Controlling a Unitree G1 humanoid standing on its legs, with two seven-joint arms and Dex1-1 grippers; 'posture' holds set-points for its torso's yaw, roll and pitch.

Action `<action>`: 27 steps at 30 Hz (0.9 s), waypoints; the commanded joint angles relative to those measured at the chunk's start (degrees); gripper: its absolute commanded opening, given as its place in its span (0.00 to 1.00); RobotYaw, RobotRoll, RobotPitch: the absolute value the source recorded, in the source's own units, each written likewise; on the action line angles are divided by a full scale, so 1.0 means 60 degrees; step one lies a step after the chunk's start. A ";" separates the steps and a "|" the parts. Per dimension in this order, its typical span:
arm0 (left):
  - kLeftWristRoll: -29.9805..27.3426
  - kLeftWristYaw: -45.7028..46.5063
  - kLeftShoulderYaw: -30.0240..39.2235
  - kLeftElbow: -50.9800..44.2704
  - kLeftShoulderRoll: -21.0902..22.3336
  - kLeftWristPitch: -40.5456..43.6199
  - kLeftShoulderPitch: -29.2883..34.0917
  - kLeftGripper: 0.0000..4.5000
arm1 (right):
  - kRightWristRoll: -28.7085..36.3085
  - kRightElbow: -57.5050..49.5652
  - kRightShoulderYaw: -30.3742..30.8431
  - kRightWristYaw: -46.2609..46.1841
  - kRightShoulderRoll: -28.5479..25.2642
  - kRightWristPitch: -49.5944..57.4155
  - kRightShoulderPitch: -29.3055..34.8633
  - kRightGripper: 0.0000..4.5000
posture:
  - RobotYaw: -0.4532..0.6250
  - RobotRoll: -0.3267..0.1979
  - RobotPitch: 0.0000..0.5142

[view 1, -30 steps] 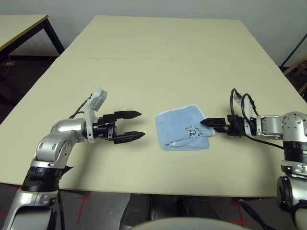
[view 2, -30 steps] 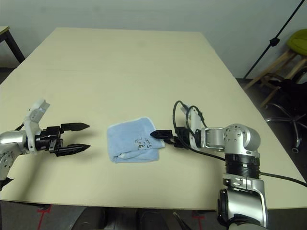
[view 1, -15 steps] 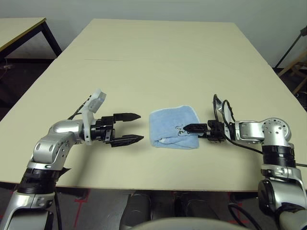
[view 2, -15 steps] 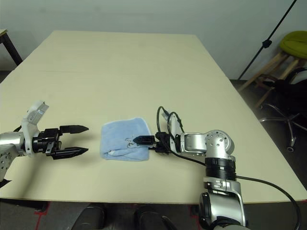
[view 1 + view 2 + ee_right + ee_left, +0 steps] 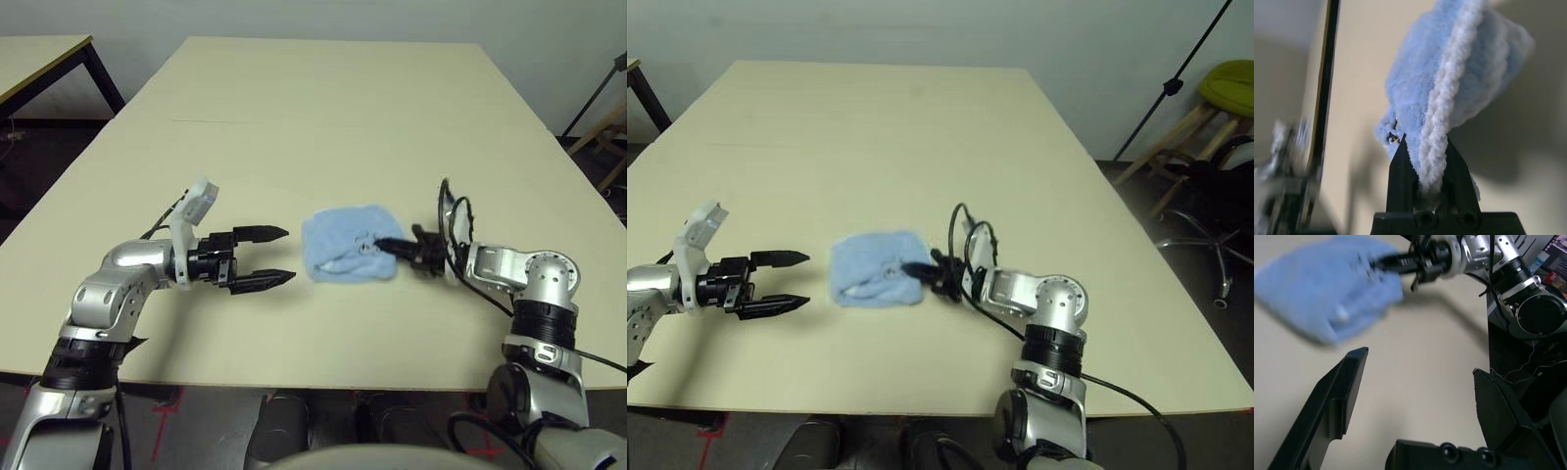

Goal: Fold the towel and set it aside.

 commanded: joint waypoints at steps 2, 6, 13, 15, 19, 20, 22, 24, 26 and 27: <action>0.0209 -0.0032 -0.0284 0.0283 -0.0166 -0.0111 -0.0317 1.00 | -0.1476 0.0120 -0.0605 -0.0238 -0.0185 -0.3685 -0.0130 0.01 | 0.48 0.62 0.14; 0.0266 -0.0018 -0.0345 0.0356 -0.0264 -0.0115 -0.0445 1.00 | -0.2539 0.0619 -0.0877 -0.0710 -0.0458 -0.5946 -0.0195 0.01 | 0.48 0.62 0.14; 0.0254 0.0080 -0.0371 0.0288 -0.0327 -0.0048 -0.0521 1.00 | -0.2899 0.1985 -0.1271 -0.0980 -0.0886 -0.7258 -0.0118 0.01 | 0.48 0.62 0.14; 0.0222 0.0124 -0.0355 0.0236 -0.0312 -0.0012 -0.0519 1.00 | -0.2968 0.2269 -0.1234 -0.0872 -0.0975 -0.7427 -0.0094 0.01 | 0.49 0.62 0.14; 0.0184 0.0210 -0.0329 0.0133 -0.0270 0.0045 -0.0471 1.00 | -0.2983 0.2639 -0.1149 -0.0841 -0.1028 -0.7474 -0.0055 0.01 | 0.49 0.62 0.14; 0.0173 0.0236 -0.0327 0.0098 -0.0265 0.0070 -0.0459 1.00 | -0.2962 0.2627 -0.1105 -0.0865 -0.1010 -0.7377 -0.0024 0.06 | 0.49 0.62 0.14; 0.0151 0.0291 -0.0328 0.0024 -0.0260 0.0127 -0.0440 1.00 | -0.2903 0.2567 -0.1053 -0.0926 -0.0962 -0.7208 0.0028 0.19 | 0.49 0.62 0.14; 0.0123 0.0337 -0.0332 -0.0055 -0.0256 0.0191 -0.0418 1.00 | -0.2802 0.2444 -0.1062 -0.0986 -0.0878 -0.7135 0.0084 0.34 | 0.49 0.62 0.14; 0.0097 0.0369 -0.0347 -0.0125 -0.0241 0.0280 -0.0397 1.00 | -0.2729 0.2230 -0.1051 -0.1098 -0.0818 -0.7010 0.0164 0.52 | 0.49 0.62 0.14; 0.0077 0.0387 -0.0346 -0.0169 -0.0237 0.0331 -0.0384 1.00 | -0.2678 0.2048 -0.1044 -0.1186 -0.0777 -0.6900 0.0221 0.61 | 0.49 0.62 0.14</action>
